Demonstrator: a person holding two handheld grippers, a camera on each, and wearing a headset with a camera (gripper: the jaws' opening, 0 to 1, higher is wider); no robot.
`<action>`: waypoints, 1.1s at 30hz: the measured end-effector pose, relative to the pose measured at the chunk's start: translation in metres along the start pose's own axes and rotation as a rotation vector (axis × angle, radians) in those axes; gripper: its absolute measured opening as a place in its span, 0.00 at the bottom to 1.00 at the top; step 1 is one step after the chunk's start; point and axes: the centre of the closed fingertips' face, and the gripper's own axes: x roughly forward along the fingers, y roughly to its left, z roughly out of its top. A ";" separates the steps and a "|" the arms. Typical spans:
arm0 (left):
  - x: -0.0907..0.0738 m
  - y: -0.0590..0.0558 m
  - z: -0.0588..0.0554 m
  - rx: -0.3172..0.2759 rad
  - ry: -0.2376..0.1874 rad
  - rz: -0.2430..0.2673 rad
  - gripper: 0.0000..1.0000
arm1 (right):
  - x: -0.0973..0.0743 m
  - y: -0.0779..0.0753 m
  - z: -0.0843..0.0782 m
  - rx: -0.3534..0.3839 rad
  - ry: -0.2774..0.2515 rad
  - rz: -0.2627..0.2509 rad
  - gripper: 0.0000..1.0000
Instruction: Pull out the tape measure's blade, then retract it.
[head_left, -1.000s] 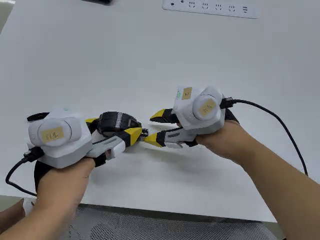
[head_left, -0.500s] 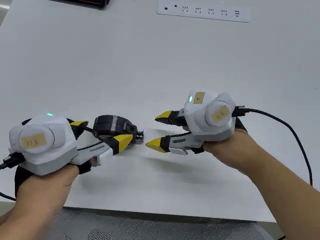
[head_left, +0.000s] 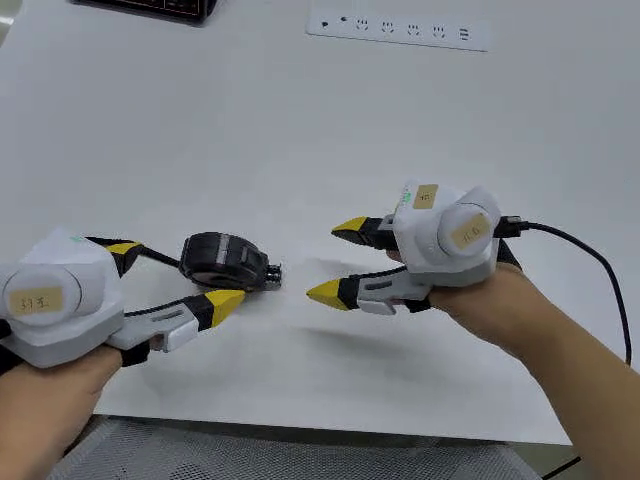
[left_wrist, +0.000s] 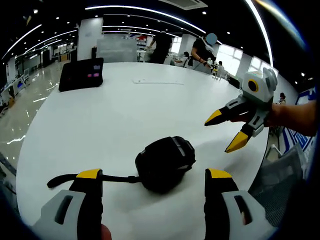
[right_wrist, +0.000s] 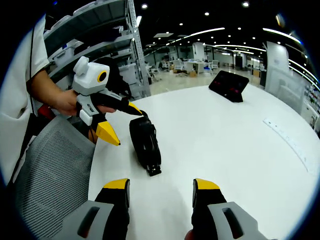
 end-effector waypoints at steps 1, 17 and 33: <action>-0.001 0.001 0.000 0.005 -0.001 0.003 0.81 | -0.001 0.000 0.000 0.005 -0.003 0.000 0.50; -0.014 0.000 -0.006 0.118 0.030 -0.025 0.89 | -0.028 0.001 -0.010 0.025 0.001 -0.062 0.64; -0.029 -0.004 -0.010 0.144 0.020 -0.125 0.99 | -0.053 0.007 -0.032 0.075 0.002 -0.103 0.75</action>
